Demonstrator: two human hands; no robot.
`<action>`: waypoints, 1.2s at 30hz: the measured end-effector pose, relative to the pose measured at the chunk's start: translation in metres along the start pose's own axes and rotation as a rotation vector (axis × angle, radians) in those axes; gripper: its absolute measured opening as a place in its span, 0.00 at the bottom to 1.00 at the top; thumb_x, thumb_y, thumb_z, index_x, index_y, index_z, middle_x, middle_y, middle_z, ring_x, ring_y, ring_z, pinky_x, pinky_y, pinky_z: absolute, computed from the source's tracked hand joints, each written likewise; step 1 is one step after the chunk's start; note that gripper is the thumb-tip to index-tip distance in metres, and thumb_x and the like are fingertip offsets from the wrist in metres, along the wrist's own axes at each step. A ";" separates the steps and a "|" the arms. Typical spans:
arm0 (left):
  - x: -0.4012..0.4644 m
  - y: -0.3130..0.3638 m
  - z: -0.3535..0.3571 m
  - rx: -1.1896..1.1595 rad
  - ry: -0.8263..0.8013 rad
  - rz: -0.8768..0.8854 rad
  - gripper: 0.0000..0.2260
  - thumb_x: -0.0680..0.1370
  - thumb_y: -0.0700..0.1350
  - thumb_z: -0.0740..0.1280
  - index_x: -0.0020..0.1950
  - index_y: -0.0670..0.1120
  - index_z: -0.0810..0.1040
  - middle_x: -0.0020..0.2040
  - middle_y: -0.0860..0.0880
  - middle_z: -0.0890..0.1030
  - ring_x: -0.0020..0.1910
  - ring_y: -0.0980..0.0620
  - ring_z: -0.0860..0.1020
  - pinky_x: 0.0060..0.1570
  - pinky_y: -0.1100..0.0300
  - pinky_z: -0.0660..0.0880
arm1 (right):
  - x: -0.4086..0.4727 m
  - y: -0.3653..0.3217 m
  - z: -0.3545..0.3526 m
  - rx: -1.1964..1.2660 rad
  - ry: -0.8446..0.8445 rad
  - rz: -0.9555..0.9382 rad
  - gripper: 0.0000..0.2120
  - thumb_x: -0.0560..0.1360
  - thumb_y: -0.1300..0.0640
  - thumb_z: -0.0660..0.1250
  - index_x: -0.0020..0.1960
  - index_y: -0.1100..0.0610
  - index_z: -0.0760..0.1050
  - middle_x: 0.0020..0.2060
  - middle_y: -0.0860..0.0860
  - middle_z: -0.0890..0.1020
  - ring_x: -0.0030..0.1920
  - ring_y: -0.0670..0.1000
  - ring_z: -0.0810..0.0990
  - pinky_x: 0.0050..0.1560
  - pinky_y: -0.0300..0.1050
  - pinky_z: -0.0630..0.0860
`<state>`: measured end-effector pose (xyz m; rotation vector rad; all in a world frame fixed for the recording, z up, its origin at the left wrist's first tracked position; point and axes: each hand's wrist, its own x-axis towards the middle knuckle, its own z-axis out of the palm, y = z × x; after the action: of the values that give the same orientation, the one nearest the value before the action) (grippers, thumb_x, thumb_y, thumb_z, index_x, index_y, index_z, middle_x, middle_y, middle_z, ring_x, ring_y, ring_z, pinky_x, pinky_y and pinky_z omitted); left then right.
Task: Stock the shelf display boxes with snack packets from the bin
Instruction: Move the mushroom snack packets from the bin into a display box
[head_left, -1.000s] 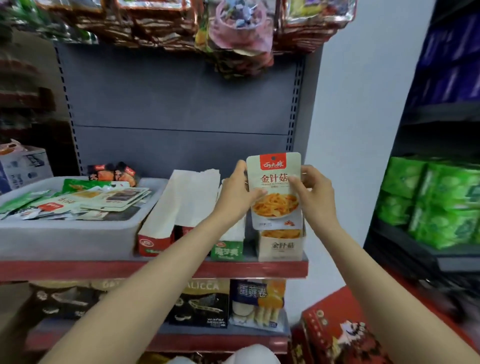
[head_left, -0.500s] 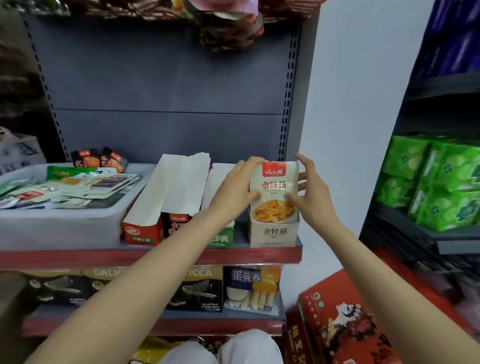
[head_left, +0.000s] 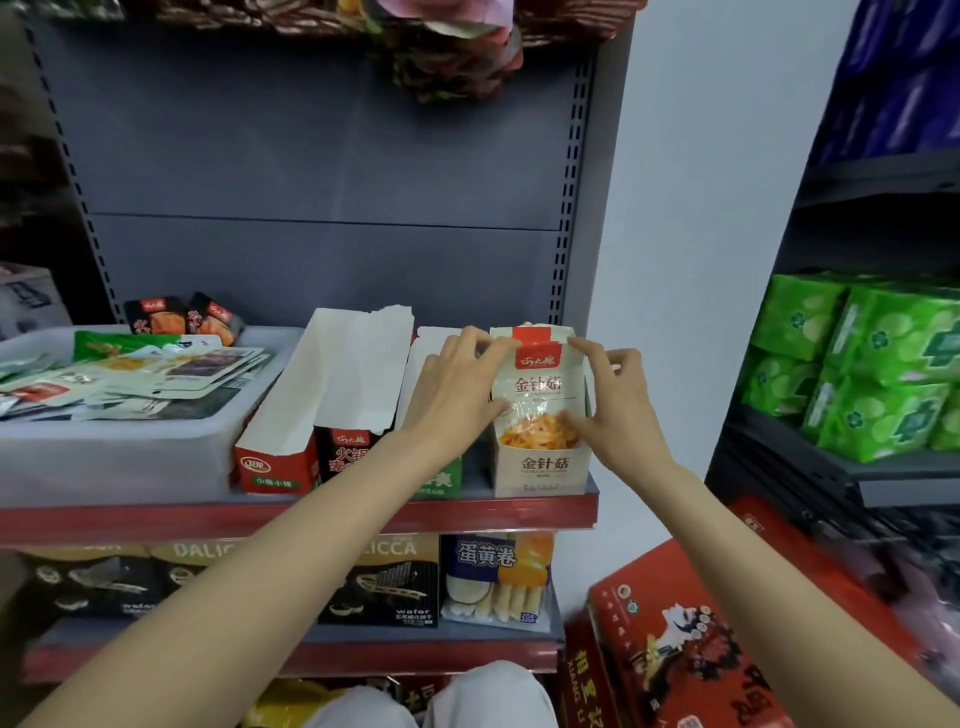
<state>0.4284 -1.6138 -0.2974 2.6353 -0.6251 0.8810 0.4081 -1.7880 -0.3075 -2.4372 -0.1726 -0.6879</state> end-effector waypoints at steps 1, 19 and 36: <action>0.000 -0.001 -0.003 -0.035 0.027 -0.021 0.28 0.75 0.48 0.70 0.72 0.52 0.64 0.65 0.50 0.68 0.63 0.50 0.67 0.59 0.57 0.66 | 0.000 -0.005 0.000 -0.012 0.044 -0.015 0.33 0.72 0.59 0.71 0.72 0.47 0.59 0.65 0.54 0.62 0.65 0.54 0.67 0.55 0.47 0.76; -0.076 -0.215 -0.114 -0.004 0.204 -0.438 0.08 0.74 0.39 0.67 0.53 0.44 0.77 0.54 0.43 0.76 0.56 0.42 0.73 0.55 0.50 0.71 | 0.027 -0.193 0.135 0.146 -0.217 -0.468 0.16 0.77 0.59 0.62 0.64 0.58 0.71 0.60 0.55 0.72 0.62 0.54 0.69 0.60 0.45 0.67; -0.092 -0.325 -0.129 -0.247 -0.231 -0.625 0.27 0.71 0.49 0.74 0.68 0.45 0.72 0.67 0.51 0.72 0.66 0.51 0.71 0.66 0.57 0.67 | 0.079 -0.274 0.241 -0.150 -0.571 -0.464 0.18 0.79 0.47 0.60 0.66 0.51 0.72 0.61 0.53 0.78 0.59 0.57 0.76 0.52 0.47 0.73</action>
<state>0.4560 -1.2532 -0.2994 2.4781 0.0602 0.2958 0.5063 -1.4285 -0.2931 -2.7042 -0.9631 -0.1662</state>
